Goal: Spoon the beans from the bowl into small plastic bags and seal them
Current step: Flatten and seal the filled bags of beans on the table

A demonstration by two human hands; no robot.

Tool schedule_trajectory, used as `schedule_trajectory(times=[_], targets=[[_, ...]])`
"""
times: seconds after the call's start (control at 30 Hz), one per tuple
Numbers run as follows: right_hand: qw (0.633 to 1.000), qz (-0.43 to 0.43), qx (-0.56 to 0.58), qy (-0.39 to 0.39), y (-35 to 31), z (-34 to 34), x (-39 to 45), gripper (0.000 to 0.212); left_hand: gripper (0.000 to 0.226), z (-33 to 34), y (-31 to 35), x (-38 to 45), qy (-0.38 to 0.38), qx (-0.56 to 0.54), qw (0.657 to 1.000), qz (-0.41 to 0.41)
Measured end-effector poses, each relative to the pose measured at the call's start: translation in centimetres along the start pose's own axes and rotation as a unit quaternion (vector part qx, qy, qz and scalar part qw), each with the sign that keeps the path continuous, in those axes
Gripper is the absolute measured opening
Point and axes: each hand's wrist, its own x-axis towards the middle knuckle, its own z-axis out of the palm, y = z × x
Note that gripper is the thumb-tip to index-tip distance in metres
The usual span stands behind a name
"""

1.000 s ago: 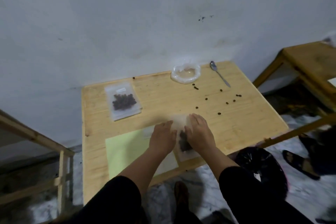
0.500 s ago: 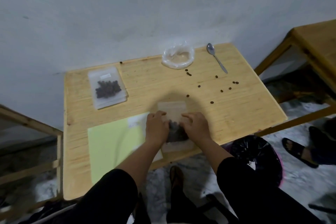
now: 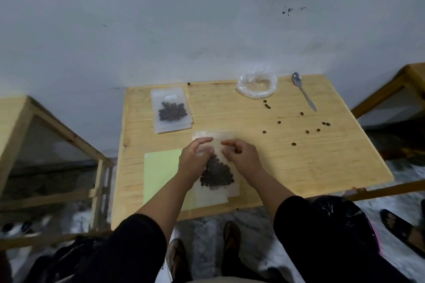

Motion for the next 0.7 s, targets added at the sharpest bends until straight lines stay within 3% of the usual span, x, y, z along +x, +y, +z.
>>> schedule_trajectory(times=[0.13,0.33,0.7], targets=[[0.999,-0.021,-0.037,-0.016,-0.5,3.9,-0.3,0.019,0.026,-4.2,-1.8,-0.6,0.049,0.01,0.999,-0.011],[0.982,-0.032,-0.188,0.0,-0.1,6.8,-0.5,0.027,0.028,-9.0,-4.1,-1.5,0.117,0.03,0.992,-0.042],[0.964,-0.044,-0.261,0.031,-0.1,8.6,0.7,0.012,0.025,-10.6,-5.2,-1.8,0.114,-0.07,0.987,-0.087]])
